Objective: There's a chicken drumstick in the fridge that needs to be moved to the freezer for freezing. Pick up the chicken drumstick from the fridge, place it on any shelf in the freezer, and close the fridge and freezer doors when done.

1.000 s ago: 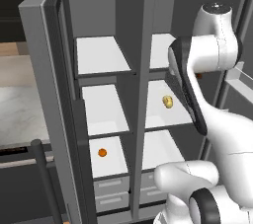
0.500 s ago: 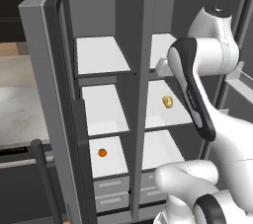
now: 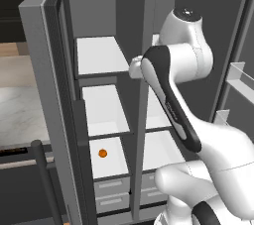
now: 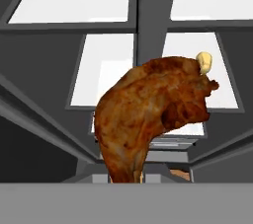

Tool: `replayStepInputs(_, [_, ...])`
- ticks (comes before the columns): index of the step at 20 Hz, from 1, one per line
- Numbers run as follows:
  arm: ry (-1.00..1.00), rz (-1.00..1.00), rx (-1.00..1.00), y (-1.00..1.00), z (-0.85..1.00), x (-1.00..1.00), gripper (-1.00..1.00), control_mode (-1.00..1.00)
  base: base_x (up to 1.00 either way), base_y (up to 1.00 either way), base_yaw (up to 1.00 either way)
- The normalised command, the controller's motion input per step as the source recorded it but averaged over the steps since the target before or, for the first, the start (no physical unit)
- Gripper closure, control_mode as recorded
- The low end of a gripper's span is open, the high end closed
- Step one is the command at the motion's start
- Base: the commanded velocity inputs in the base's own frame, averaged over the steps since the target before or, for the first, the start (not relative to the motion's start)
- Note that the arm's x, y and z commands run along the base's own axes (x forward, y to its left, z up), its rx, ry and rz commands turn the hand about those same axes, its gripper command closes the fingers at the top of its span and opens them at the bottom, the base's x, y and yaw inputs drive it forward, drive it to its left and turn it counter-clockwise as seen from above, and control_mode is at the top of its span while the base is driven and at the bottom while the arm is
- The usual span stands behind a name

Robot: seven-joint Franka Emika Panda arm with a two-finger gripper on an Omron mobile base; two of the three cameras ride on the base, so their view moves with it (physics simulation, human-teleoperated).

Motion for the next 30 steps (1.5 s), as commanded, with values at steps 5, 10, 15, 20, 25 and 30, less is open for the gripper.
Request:
replayStepInputs(5, [0.0,0.07,0.0,0.0,0.1,0.1,1.0,-1.0,0.0,0.0,0.0])
replayStepInputs(10, [0.0,0.08,0.0,0.25,0.0,0.32,1.0,-1.0,0.0,0.0,0.0])
replayStepInputs(15, [0.0,0.07,0.0,0.29,0.0,0.37,1.0,-1.0,0.0,0.0,0.0])
replayStepInputs(20, [0.0,0.04,0.0,0.19,0.0,0.34,1.0,-1.0,0.0,0.0,0.0])
replayStepInputs(25, [0.0,0.01,-0.02,0.23,0.0,0.31,1.0,-1.0,0.0,0.0,0.0])
replayStepInputs(30, [0.01,0.0,-0.07,0.25,0.0,0.28,1.0,-1.0,0.0,0.0,0.0])
